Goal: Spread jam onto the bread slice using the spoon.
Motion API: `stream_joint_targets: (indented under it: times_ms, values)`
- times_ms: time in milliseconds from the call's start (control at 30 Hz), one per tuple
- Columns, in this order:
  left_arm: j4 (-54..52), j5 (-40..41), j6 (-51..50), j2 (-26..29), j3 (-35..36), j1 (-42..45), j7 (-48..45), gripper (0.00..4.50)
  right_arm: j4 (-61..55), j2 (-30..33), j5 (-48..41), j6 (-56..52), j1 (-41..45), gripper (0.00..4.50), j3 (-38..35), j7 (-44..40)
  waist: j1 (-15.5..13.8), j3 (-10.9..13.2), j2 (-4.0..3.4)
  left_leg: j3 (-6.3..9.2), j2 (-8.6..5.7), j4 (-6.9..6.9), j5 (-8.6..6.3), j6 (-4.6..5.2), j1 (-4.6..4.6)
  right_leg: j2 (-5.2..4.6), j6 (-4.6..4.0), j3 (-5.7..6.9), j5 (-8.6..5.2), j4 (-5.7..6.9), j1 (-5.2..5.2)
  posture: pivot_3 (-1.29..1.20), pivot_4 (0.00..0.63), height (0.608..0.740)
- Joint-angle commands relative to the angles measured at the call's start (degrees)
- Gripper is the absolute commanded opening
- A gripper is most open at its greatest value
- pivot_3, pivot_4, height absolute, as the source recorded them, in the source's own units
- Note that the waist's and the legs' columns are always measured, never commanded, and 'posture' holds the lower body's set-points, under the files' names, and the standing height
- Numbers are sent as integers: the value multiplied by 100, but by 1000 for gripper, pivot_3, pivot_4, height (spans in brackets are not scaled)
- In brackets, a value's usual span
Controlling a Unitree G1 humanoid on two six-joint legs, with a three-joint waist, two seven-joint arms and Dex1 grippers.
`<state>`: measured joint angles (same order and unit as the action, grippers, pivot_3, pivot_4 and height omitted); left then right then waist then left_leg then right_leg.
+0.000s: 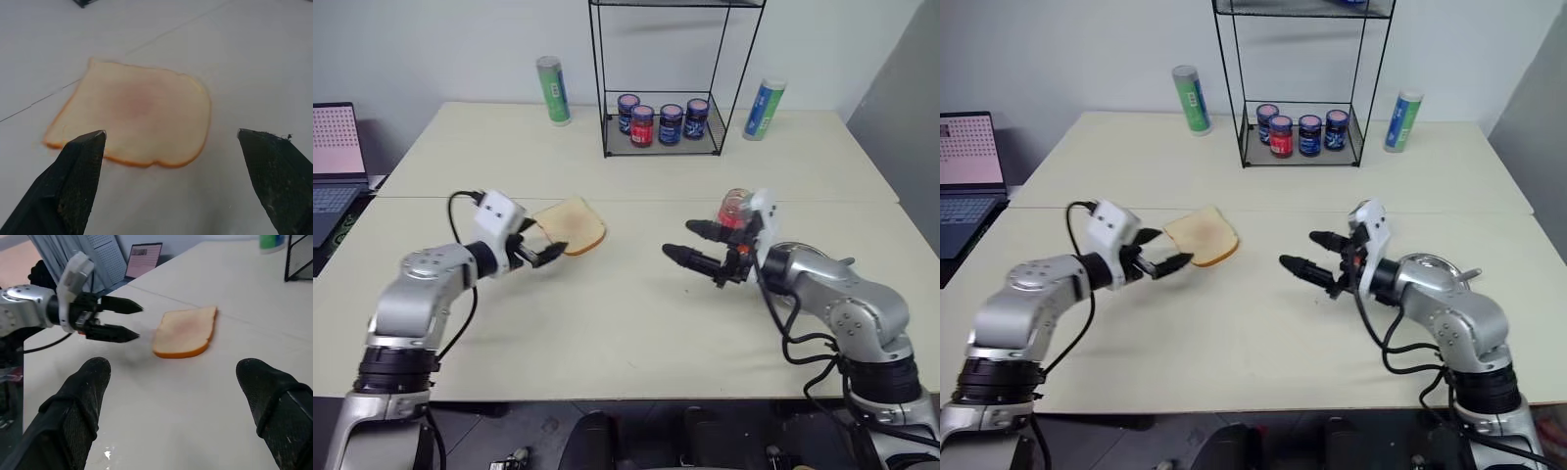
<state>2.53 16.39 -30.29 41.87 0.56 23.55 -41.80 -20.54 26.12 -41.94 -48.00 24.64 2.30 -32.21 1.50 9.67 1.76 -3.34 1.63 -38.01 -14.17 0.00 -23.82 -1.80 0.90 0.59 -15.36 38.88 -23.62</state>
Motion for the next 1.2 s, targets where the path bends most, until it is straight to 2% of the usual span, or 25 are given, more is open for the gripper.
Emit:
stream_joint_targets:
  times_ms: [33,200,300,400,567,833,1200]
  values:
    - [357,-354,617,-27,-316,286,-334,4500,-209,-159,57,71,91,4475,55,90,0,0,0,2,2,0,0,0,0,2,0,2,0,1,-1,0,150,740]
    - [1843,-1041,1654,-214,-797,811,-467,4500,-353,-274,330,164,-126,4475,331,173,-15,0,0,5,3,-1,0,0,1,9,0,5,0,4,-1,0,150,740]
    - [2812,-1392,2222,-410,-926,1221,-315,4500,-442,-529,177,20,-143,4475,227,413,-19,0,3,4,1,-4,0,0,-1,10,0,5,0,2,-1,0,150,740]
    - [3888,-1701,2738,-655,-1070,1658,-239,4500,-722,-473,63,-105,-276,4475,315,299,-45,-3,6,6,0,-7,0,0,0,10,0,7,0,4,2,0,150,740]
    - [4777,-1906,3200,-815,-1116,1933,-380,4500,-807,-279,44,-180,-362,4475,420,7,-62,-10,12,5,-2,-8,0,1,9,10,1,8,0,2,13,0,150,740]
    - [4993,-1903,3354,-787,-1028,1992,-685,3117,-654,-315,107,-104,-190,4500,379,-22,-56,-15,11,5,6,-7,0,1,41,15,1,6,0,7,36,0,150,740]
    - [4821,-1711,3026,-797,-827,1910,-997,767,-604,-447,88,-153,-34,4500,161,184,-17,-15,12,3,8,-5,0,1,40,15,1,5,0,7,35,0,150,740]
